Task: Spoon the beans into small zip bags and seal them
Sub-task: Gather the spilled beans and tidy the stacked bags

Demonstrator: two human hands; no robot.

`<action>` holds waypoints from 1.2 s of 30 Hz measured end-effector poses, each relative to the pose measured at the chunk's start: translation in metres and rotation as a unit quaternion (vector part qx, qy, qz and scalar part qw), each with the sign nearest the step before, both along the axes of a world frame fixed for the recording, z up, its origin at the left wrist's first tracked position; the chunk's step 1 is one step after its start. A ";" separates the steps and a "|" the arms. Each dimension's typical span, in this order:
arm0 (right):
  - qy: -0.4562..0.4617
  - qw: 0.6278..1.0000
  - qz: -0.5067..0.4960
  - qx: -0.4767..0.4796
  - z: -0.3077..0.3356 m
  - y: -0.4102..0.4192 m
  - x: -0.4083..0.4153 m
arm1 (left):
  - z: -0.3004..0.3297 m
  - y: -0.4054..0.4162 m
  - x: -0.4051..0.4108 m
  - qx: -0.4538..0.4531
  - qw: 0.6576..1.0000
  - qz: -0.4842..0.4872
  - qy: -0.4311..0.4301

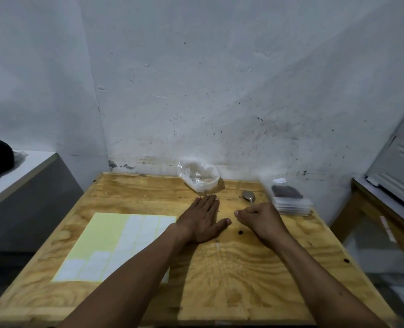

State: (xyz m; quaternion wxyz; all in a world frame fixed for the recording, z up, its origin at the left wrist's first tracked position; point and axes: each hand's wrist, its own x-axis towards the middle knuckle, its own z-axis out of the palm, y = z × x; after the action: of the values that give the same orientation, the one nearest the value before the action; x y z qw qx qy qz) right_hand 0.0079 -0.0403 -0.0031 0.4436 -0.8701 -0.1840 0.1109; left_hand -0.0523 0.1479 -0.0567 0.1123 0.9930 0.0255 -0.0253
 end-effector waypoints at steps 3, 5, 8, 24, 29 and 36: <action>0.315 0.914 -0.050 0.251 0.010 -0.008 0.009 | 0.000 -0.001 0.000 -0.005 1.000 0.004 -0.006; 0.429 0.838 -0.065 0.332 0.016 -0.015 0.013 | 0.001 -0.001 0.000 -0.007 1.000 0.006 -0.006; 0.409 0.848 -0.069 0.331 0.017 -0.020 0.006 | 0.002 0.000 -0.001 -0.005 1.000 0.009 -0.005; 0.060 0.994 -0.009 0.095 -0.005 -0.029 -0.015 | 0.007 -0.006 -0.004 0.000 1.000 0.014 -0.012; 0.286 0.880 -0.137 0.355 0.015 -0.054 0.015 | 0.010 -0.011 -0.003 0.027 0.995 0.026 -0.094; -0.011 0.990 -0.106 0.093 -0.010 -0.075 0.011 | 0.009 -0.045 0.024 -0.052 0.999 0.004 -0.010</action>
State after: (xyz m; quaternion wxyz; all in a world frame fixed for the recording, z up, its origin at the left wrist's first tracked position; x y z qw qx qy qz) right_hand 0.0192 -0.1157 -0.0130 0.5296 -0.8410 -0.1051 0.0357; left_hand -0.0282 0.1027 -0.0474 0.1639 0.9860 0.0269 -0.0165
